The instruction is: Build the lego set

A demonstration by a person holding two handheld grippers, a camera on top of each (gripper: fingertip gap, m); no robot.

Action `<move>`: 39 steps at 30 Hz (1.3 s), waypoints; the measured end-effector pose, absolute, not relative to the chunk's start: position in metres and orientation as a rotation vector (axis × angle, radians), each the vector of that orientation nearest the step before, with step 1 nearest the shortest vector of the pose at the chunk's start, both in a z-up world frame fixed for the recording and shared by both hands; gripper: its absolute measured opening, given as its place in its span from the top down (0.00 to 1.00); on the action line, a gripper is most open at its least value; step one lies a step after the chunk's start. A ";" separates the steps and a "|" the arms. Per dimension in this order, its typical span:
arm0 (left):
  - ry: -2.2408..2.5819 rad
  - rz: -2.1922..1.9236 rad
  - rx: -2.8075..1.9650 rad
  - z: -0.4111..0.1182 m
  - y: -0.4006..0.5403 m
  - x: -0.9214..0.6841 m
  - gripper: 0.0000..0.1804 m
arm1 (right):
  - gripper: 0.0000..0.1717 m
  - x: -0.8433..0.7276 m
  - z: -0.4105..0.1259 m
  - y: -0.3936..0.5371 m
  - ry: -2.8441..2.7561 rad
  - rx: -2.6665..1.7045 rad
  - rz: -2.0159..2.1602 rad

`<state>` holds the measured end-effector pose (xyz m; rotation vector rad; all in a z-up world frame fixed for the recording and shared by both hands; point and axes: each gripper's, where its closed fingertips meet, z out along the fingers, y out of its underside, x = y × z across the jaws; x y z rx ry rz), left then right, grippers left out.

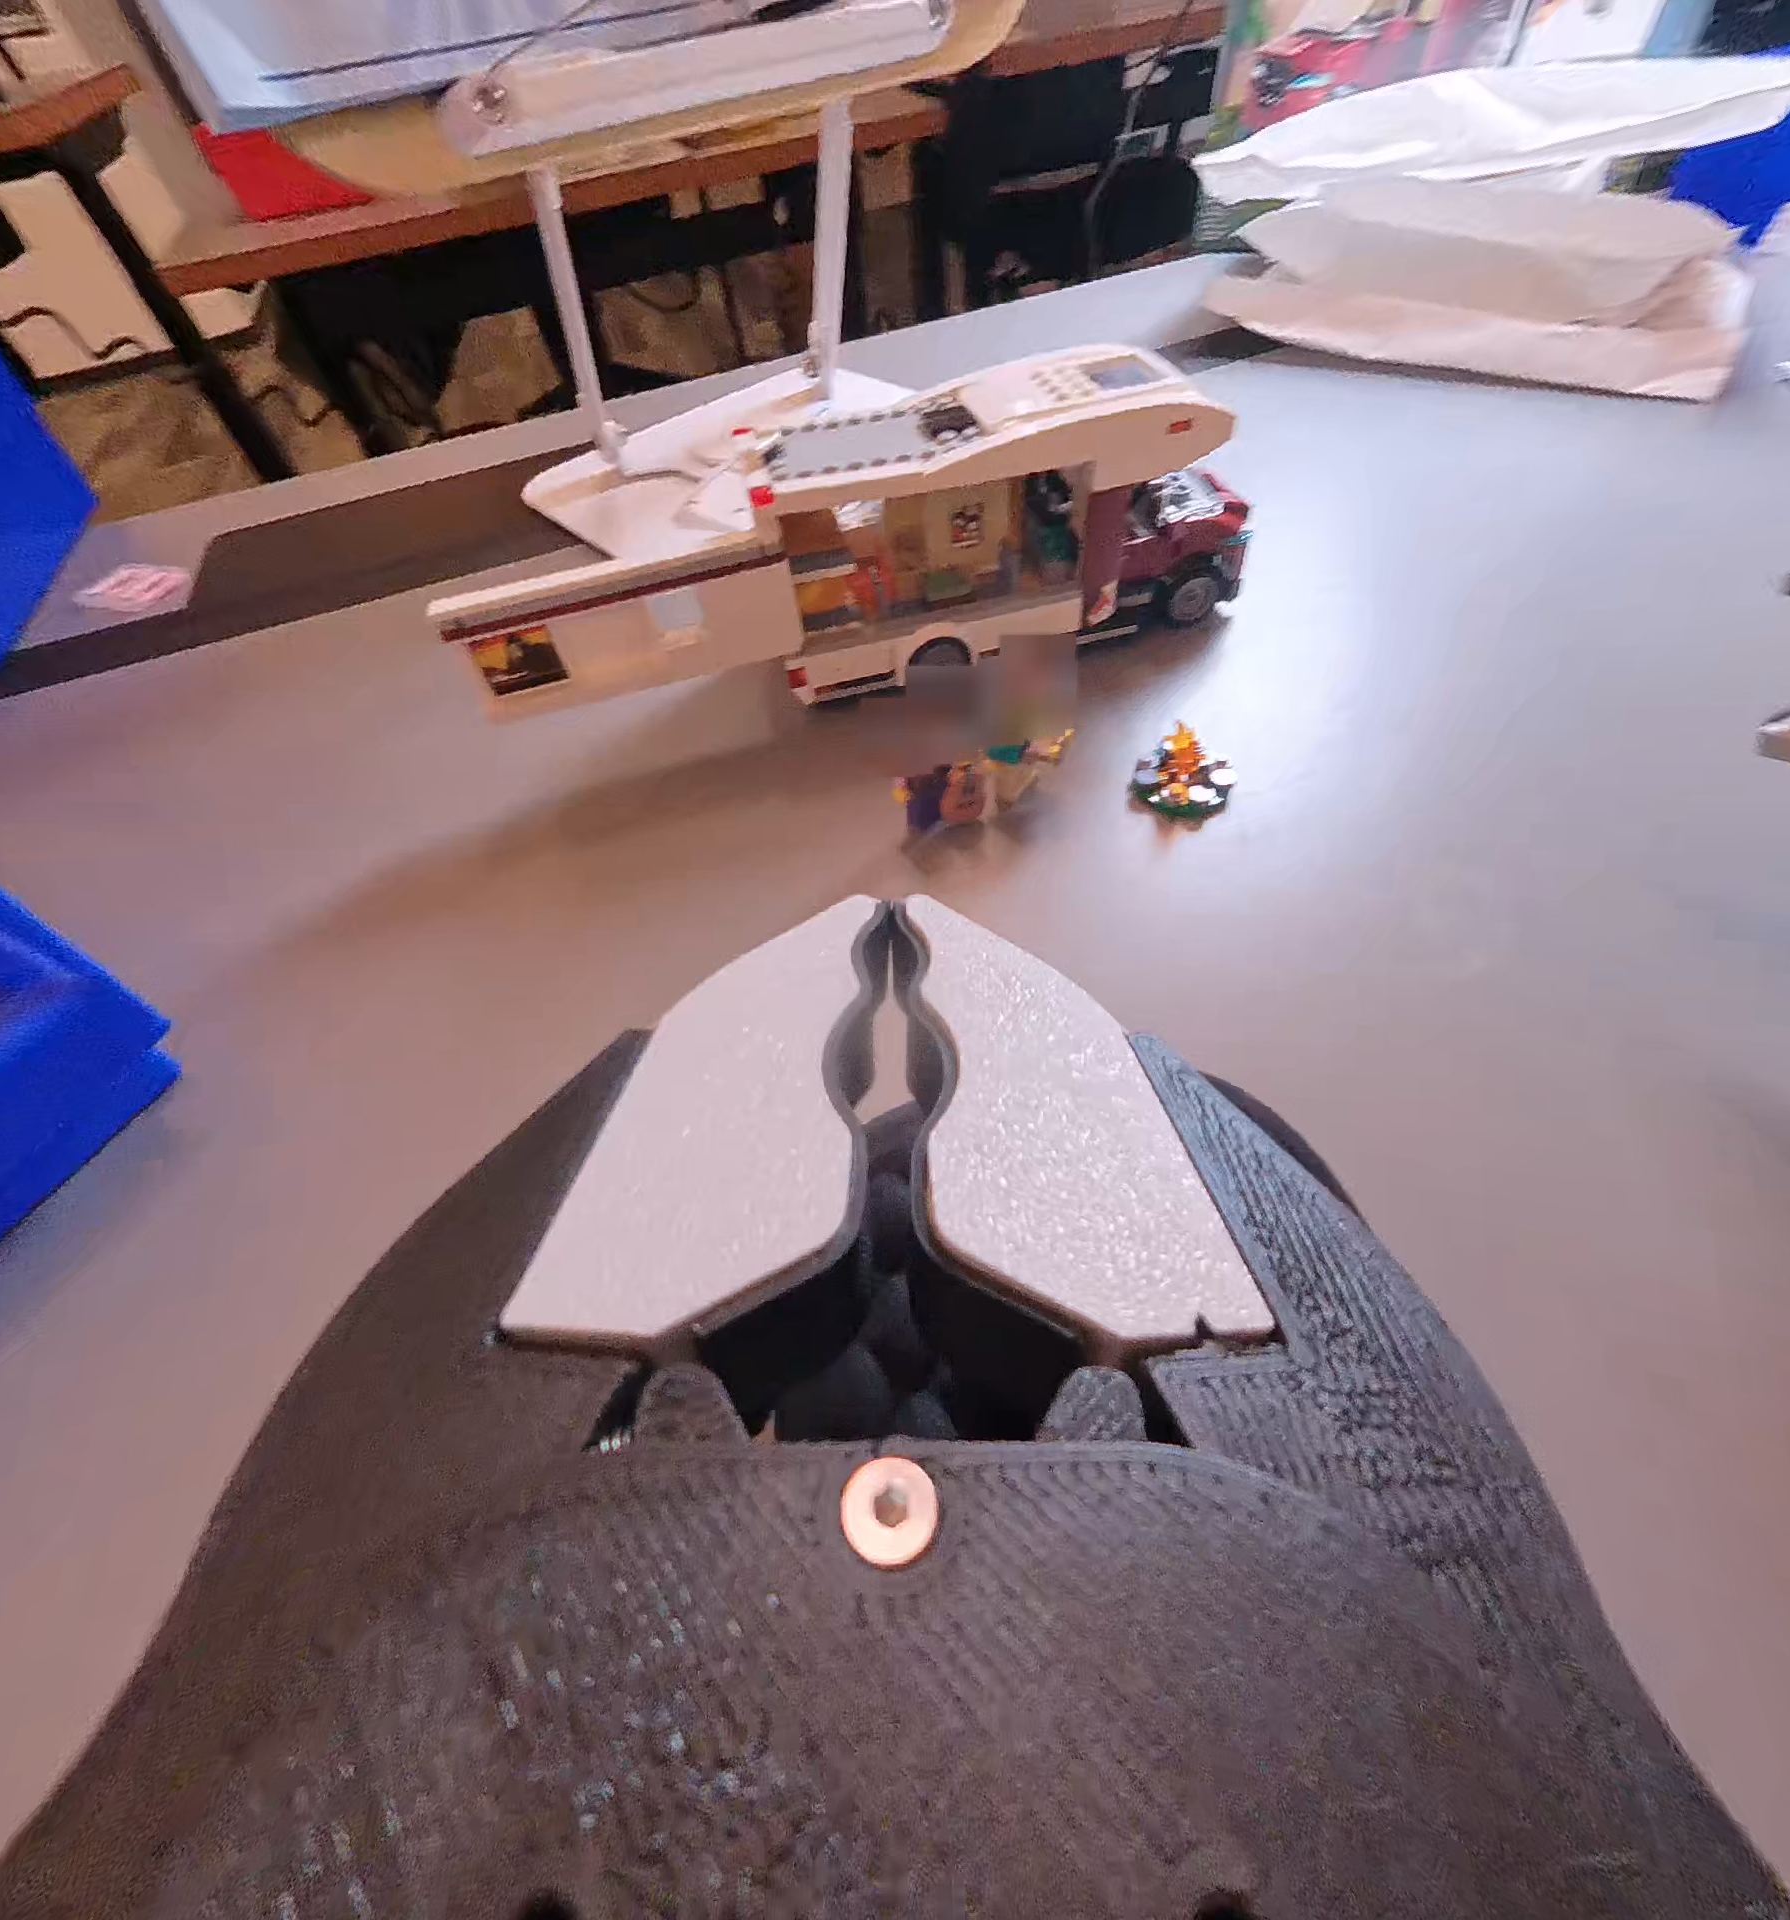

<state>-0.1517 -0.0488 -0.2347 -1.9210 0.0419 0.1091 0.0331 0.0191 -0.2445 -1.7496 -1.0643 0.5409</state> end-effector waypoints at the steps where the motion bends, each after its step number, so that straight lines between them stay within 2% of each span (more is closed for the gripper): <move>1: 0.025 0.126 -1.935 -0.238 -0.047 -0.154 1.00 | 0.74 0.031 -0.246 0.017 -1.047 -1.755 0.527; 2: 0.013 0.143 -1.957 -0.242 -0.046 -0.157 1.00 | 0.77 0.029 -0.247 0.015 -1.023 -1.764 0.531; 6: -0.003 0.243 -2.024 -0.254 -0.041 -0.165 1.00 | 1.00 0.018 -0.255 0.015 -0.957 -1.795 0.550; 39: 0.061 0.368 -2.077 -0.266 -0.023 -0.164 1.00 | 0.99 0.009 -0.267 0.027 -0.942 -1.837 0.428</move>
